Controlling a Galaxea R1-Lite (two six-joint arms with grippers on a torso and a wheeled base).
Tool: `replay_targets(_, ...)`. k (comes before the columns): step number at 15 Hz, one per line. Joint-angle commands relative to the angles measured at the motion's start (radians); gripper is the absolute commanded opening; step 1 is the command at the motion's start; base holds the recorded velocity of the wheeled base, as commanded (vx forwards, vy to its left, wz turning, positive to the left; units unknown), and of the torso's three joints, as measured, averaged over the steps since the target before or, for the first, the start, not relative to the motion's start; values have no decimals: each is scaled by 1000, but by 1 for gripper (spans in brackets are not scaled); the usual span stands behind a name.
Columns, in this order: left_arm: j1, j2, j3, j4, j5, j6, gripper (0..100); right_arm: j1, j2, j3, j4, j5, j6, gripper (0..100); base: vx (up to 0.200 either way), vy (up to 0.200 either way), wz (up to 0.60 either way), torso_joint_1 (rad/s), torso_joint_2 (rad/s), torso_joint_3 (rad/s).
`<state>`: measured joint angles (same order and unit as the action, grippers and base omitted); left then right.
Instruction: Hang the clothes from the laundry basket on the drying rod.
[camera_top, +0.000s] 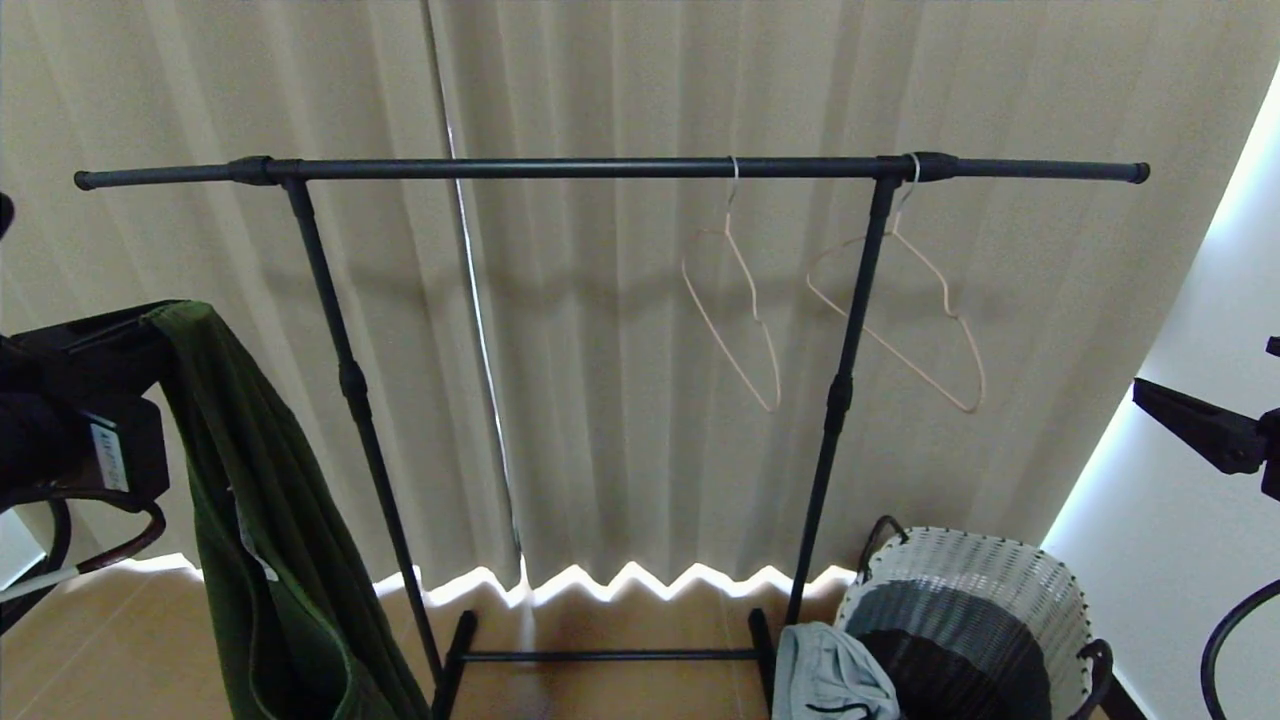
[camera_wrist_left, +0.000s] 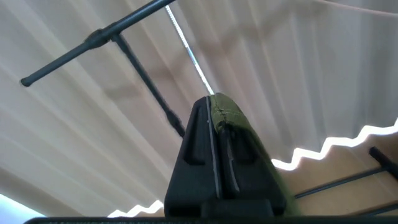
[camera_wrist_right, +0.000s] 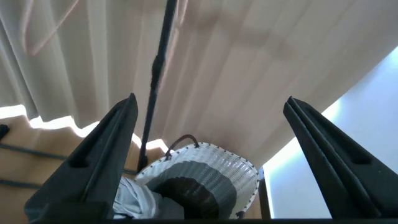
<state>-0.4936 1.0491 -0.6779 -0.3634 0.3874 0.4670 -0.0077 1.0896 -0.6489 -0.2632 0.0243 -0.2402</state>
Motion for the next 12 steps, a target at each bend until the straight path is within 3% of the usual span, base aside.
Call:
replay_targets(1, 0, 2, 1, 0, 1, 1, 0, 0, 0, 0, -1, 0, -1, 100, 0, -200, 0, 7, 2, -2)
replay_targets(3, 1, 3, 3, 0, 1, -1, 0, 0, 0, 0, -1, 0, -1, 100, 0, -200, 0, -2, 2, 0)
replay_targets(12, 1, -3, 11, 0, 1, -7, 0, 0, -4, 0, -2, 0, -1, 100, 0, 0, 0, 0, 0, 0)
